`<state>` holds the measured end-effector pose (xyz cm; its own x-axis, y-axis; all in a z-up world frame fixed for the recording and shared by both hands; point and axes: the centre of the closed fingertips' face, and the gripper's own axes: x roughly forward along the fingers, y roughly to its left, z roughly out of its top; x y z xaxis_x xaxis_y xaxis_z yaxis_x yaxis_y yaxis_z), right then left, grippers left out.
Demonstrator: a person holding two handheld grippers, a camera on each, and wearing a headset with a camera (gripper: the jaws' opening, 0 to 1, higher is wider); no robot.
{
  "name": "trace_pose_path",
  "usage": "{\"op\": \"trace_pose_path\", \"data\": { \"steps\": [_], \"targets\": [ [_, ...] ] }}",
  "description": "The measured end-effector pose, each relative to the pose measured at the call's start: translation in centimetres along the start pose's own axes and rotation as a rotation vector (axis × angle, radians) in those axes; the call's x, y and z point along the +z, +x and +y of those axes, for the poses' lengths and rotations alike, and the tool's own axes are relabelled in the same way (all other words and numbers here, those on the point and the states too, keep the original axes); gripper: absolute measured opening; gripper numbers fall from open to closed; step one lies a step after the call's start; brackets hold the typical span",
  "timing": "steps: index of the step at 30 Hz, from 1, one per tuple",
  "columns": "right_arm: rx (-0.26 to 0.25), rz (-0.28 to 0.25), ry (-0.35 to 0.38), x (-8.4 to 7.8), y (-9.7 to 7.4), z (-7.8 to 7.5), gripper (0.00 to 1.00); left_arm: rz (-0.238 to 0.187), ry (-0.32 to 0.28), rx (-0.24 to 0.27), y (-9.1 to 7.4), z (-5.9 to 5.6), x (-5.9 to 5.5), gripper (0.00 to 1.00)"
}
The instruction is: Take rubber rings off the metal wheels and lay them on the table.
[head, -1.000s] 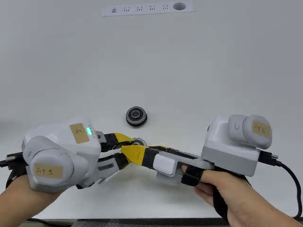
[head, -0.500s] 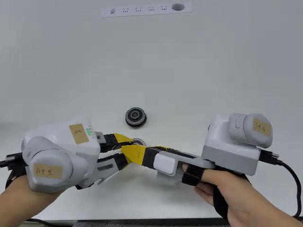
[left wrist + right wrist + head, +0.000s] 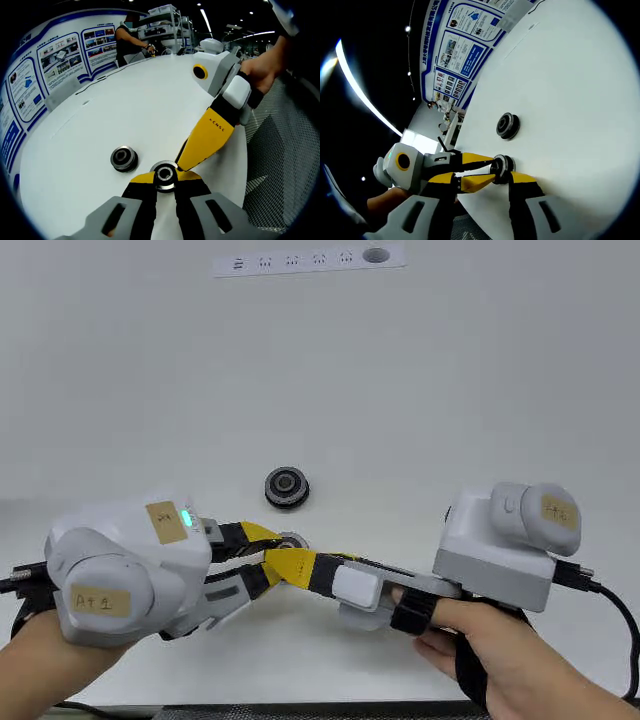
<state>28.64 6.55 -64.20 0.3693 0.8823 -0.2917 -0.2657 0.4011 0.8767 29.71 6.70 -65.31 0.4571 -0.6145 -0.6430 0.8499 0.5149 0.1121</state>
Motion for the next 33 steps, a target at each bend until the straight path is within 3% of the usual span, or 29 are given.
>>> {"op": "trace_pose_path", "data": {
  "steps": [16, 20, 25, 33],
  "targets": [
    [0.003, -0.023, 0.006, 0.4, -0.4, 0.1, 0.38, 0.0, -0.001, 0.0, 0.0, 0.0, 0.0, 0.13],
    [-0.031, -0.027, -0.008, 0.5, -0.4, -0.8, 0.27, 0.001, -0.001, -0.001, 0.0, 0.0, 0.0, 0.13],
    [-0.067, -0.032, 0.03, 0.6, -0.3, -2.2, 0.13, 0.001, -0.003, -0.001, 0.0, 0.1, 0.0, 0.13],
    [-0.097, -0.028, 0.044, 0.5, -0.3, -2.7, 0.04, 0.001, -0.003, 0.0, 0.0, 0.0, 0.0, 0.13]
  ]
}}
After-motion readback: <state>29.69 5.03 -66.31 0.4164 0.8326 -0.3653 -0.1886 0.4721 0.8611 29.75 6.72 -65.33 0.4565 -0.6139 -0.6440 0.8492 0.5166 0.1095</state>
